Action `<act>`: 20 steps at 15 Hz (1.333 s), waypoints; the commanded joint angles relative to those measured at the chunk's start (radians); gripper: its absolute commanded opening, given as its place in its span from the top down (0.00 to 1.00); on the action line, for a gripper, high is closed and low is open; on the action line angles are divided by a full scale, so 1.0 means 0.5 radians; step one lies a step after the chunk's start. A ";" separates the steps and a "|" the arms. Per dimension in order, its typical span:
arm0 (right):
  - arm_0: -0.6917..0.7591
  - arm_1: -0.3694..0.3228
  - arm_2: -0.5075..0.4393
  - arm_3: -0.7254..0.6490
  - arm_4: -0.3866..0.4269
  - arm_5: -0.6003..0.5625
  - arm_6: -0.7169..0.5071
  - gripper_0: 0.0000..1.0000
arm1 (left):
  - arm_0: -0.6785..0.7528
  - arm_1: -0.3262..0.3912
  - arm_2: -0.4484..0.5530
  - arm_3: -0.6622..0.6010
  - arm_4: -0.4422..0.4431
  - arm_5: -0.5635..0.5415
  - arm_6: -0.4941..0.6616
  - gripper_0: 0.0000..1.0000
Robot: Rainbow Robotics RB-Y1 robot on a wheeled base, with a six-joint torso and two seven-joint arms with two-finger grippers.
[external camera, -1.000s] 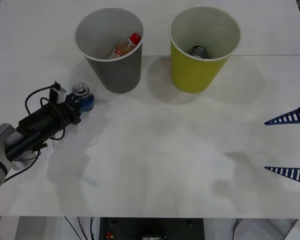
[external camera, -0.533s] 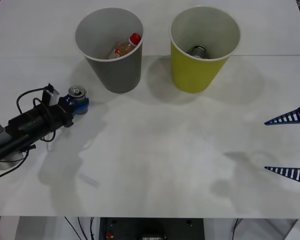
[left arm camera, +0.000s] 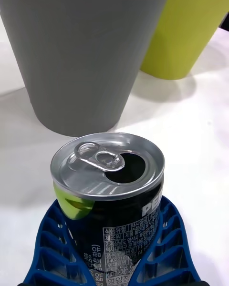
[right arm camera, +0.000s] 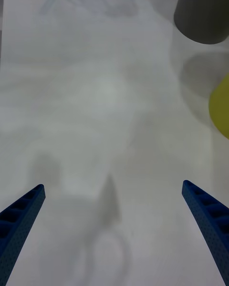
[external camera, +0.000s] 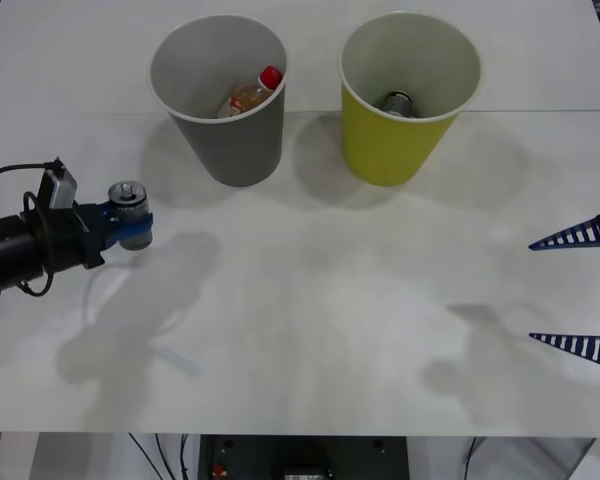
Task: Put the can into the green bin and the plastic bottle into the gray bin
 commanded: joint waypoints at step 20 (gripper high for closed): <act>0.000 0.000 0.000 0.000 0.000 0.000 0.000 0.00 | -0.776 0.166 -0.005 -1.664 -1.783 -1.294 2.403 1.00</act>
